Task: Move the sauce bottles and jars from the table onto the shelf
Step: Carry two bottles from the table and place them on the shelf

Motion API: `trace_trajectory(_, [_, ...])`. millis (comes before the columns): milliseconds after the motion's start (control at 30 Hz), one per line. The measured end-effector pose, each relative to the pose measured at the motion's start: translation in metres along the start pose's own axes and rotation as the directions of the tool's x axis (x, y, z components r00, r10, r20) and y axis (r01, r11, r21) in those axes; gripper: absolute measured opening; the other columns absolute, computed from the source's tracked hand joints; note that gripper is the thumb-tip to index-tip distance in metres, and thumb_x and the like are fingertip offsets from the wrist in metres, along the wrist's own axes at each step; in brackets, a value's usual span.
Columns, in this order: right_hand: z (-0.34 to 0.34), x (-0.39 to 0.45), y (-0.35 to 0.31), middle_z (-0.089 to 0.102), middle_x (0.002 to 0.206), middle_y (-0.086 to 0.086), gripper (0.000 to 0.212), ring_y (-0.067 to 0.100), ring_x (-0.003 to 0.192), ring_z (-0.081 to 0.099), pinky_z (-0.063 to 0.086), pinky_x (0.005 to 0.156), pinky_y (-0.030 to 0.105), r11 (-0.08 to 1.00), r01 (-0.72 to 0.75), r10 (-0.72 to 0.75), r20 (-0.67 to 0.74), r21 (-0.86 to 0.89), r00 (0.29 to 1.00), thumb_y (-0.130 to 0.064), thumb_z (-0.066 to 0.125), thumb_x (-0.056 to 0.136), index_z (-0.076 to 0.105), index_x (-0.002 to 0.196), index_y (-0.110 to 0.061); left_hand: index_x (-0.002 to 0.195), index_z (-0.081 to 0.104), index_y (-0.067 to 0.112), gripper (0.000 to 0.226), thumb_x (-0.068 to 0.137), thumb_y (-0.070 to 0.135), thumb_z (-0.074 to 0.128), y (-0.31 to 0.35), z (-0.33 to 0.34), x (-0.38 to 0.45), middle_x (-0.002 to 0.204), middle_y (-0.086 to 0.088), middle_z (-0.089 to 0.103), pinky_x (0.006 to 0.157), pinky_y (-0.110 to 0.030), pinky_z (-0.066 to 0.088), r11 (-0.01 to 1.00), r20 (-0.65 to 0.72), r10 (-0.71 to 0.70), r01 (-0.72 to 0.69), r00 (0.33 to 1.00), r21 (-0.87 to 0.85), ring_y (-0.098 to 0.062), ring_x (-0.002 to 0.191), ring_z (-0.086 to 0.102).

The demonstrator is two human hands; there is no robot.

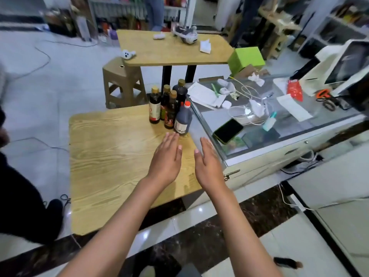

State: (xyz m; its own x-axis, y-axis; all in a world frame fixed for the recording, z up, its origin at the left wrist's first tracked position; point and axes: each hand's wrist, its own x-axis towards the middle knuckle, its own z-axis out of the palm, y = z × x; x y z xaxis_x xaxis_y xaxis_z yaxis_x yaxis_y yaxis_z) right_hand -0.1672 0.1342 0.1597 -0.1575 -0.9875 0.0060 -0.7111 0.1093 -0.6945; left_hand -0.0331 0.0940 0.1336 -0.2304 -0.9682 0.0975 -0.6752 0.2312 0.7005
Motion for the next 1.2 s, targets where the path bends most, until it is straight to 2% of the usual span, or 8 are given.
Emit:
trace_trajectory(200, [0.026,0.086,0.009,0.030,0.160,0.001,0.050,0.014,0.148,0.024,0.019,0.119,0.027,0.980,-0.098,0.087,0.069,0.174,0.994,-0.030,0.040,0.106,0.032,0.153,-0.017,0.140,0.043,0.006,0.042,0.103,0.025,0.038,-0.035,0.007,0.074,0.146,-0.011,0.044,0.109,-0.029,0.027,0.950,-0.046,-0.284,0.275,0.958,-0.149,-0.023,0.136,0.037])
trace_trajectory(367, [0.039,0.177,0.018,0.042,0.153,0.001,0.048,0.017,0.140,0.039,0.026,0.101,0.016,0.915,-0.218,0.199,0.091,0.338,0.976,-0.030,0.045,0.104,0.038,0.150,-0.016,0.139,0.043,0.007,0.047,0.095,0.022,0.052,-0.065,0.012,0.162,0.142,-0.012,0.046,0.104,-0.031,0.034,0.926,-0.029,-0.377,0.377,0.926,-0.007,-0.027,0.130,0.043])
trace_trajectory(500, [0.046,0.251,0.023,0.056,0.137,0.007,0.036,0.023,0.124,0.054,0.038,0.092,0.024,0.828,-0.355,0.379,0.035,0.433,0.925,-0.026,0.049,0.102,0.051,0.135,-0.012,0.135,0.046,0.009,0.042,0.095,0.020,0.052,-0.088,0.010,0.227,0.138,-0.012,0.048,0.090,-0.030,0.038,0.841,-0.030,-0.542,0.541,0.840,-0.023,-0.029,0.121,0.050])
trace_trajectory(567, [0.053,0.279,0.027,0.058,0.131,0.008,0.035,0.019,0.110,0.056,0.039,0.088,0.026,0.792,-0.401,0.438,0.031,0.461,0.899,-0.025,0.053,0.100,0.051,0.132,-0.012,0.135,0.045,0.008,0.042,0.095,0.019,0.052,-0.098,0.011,0.251,0.138,-0.014,0.049,0.093,-0.034,0.041,0.792,-0.062,-0.609,0.603,0.791,-0.095,-0.031,0.121,0.051])
trace_trajectory(633, [0.058,0.301,0.032,0.059,0.131,0.009,0.043,0.023,0.114,0.058,0.044,0.093,0.032,0.782,-0.438,0.467,0.049,0.443,0.883,-0.027,0.057,0.098,0.046,0.137,-0.012,0.140,0.040,0.009,0.047,0.096,0.018,0.052,-0.106,0.015,0.271,0.142,-0.014,0.046,0.099,-0.037,0.041,0.768,-0.104,-0.638,0.621,0.763,-0.156,-0.031,0.126,0.048])
trace_trajectory(800, [0.080,0.329,0.055,0.065,0.119,0.005,0.037,0.020,0.107,0.062,0.043,0.085,0.027,0.785,-0.466,0.469,0.100,0.408,0.878,-0.022,0.067,0.092,0.055,0.125,-0.011,0.152,0.023,0.016,0.063,0.097,0.018,0.054,-0.118,0.010,0.316,0.157,-0.005,0.028,0.112,-0.031,0.026,0.785,-0.263,-0.619,0.587,0.740,-0.197,-0.021,0.143,0.028])
trace_trajectory(1033, [0.084,0.341,0.076,0.067,0.096,-0.007,0.028,0.011,0.091,0.062,0.046,0.080,0.025,0.822,-0.406,0.376,0.155,0.400,0.914,-0.015,0.075,0.085,0.069,0.112,-0.017,0.140,0.049,0.012,0.050,0.091,0.004,0.060,-0.126,0.009,0.348,0.140,-0.008,0.052,0.108,-0.031,0.034,0.907,-0.229,-0.418,0.420,0.879,-0.041,-0.025,0.130,0.047])
trace_trajectory(1200, [0.081,0.333,0.081,0.069,0.087,-0.009,0.024,0.009,0.086,0.064,0.047,0.071,0.016,0.831,-0.352,0.322,0.145,0.429,0.936,-0.015,0.077,0.083,0.073,0.106,-0.021,0.124,0.055,0.014,0.036,0.091,0.026,0.063,-0.132,0.001,0.331,0.116,-0.011,0.055,0.081,-0.031,0.039,0.872,-0.229,-0.456,0.483,0.860,0.081,-0.029,0.103,0.054])
